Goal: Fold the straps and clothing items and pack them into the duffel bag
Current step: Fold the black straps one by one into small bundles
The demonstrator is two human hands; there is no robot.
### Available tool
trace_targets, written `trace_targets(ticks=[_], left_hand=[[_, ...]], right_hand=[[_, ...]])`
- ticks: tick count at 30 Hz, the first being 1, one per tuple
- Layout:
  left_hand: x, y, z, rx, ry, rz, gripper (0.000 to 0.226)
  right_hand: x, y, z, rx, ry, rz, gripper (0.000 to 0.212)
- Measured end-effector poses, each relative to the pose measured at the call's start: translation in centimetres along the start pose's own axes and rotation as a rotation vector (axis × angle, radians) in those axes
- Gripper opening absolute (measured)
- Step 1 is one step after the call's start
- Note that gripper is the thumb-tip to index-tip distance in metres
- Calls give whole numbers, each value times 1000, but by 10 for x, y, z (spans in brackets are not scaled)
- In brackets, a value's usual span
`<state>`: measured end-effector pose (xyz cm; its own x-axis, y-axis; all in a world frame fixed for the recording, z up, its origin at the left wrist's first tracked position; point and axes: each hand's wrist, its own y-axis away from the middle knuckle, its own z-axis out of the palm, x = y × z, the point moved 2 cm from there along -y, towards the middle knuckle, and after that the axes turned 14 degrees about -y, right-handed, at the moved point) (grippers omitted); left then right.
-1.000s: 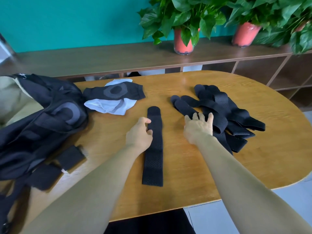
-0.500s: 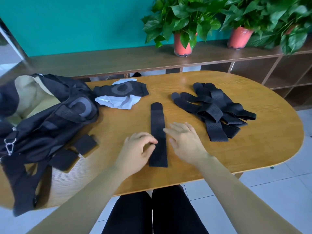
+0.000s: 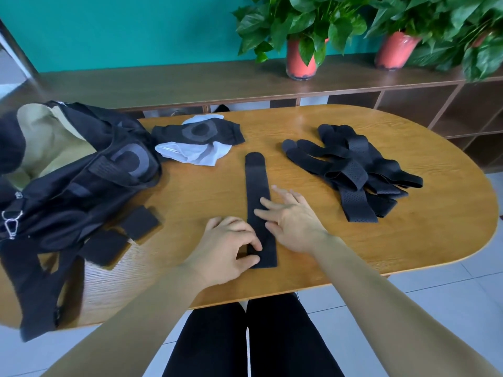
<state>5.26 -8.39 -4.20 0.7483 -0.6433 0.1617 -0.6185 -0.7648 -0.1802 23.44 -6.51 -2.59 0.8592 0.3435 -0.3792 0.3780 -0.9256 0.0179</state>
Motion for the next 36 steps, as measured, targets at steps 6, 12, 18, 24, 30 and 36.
trace_targets(ticks=[6, 12, 18, 24, 30, 36], left_hand=[[-7, -7, 2, -68, 97, -23, 14], [-8, -8, 4, -97, 56, -32, 17], [-3, -4, 0, -92, 97, -69, 17], [0, -2, -3, -83, 219, -115, 29], [7, 4, -2, -96, 164, -91, 62], [9, 4, -1, 161, 146, -260, 12]], right_hand=[[16, -50, -6, -111, 57, 173, 45], [21, -63, -5, -84, 40, 206, 45], [18, -58, -8, -21, -106, 189, 44], [-10, 3, -33, 211, -458, 50, 45], [-22, 69, -1, -26, -520, 103, 62], [-11, 56, 20, 319, -666, 216, 34]])
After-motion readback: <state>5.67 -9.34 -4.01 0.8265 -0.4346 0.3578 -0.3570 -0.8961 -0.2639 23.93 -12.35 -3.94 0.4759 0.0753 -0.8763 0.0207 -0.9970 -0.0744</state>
